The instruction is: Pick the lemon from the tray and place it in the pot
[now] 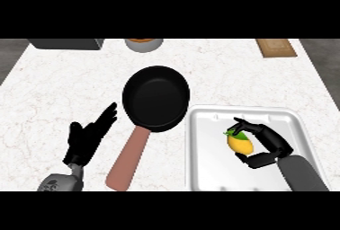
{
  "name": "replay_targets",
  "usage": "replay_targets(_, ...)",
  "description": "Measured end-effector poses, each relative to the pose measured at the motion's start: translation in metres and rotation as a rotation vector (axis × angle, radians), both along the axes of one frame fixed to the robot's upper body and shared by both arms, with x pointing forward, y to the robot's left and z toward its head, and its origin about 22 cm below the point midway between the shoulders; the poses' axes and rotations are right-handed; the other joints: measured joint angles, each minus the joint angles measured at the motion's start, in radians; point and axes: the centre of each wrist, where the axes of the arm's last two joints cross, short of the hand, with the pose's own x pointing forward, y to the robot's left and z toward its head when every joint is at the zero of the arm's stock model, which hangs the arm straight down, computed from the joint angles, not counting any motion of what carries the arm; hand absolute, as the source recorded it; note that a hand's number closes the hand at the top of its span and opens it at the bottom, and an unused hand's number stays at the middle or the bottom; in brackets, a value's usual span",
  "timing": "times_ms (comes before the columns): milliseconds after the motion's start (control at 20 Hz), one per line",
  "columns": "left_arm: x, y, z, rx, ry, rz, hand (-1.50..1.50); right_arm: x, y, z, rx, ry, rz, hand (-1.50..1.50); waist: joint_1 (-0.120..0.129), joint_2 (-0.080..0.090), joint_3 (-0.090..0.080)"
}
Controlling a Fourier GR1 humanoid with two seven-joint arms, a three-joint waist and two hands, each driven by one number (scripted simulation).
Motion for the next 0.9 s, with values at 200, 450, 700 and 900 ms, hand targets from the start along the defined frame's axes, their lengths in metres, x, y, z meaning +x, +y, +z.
replay_targets(200,0.003,-0.002,0.001,-0.003,0.001,0.003,0.0,0.002,-0.001,-0.002,0.052,-0.026,-0.109,1.5,-0.003,0.002,0.006)
replay_targets(450,-0.001,0.001,-0.002,0.007,0.004,0.012,0.0,0.008,-0.009,0.006,0.101,-0.066,-0.256,1.5,-0.004,0.011,0.017)
replay_targets(700,0.0,0.006,-0.003,0.008,0.008,0.015,0.0,0.006,-0.007,0.023,0.053,-0.153,-0.327,1.5,-0.011,0.016,0.021)
replay_targets(900,-0.001,0.007,-0.002,0.012,0.008,0.02,0.0,0.0,0.001,0.048,-0.002,-0.227,-0.344,1.5,-0.015,0.016,0.021)
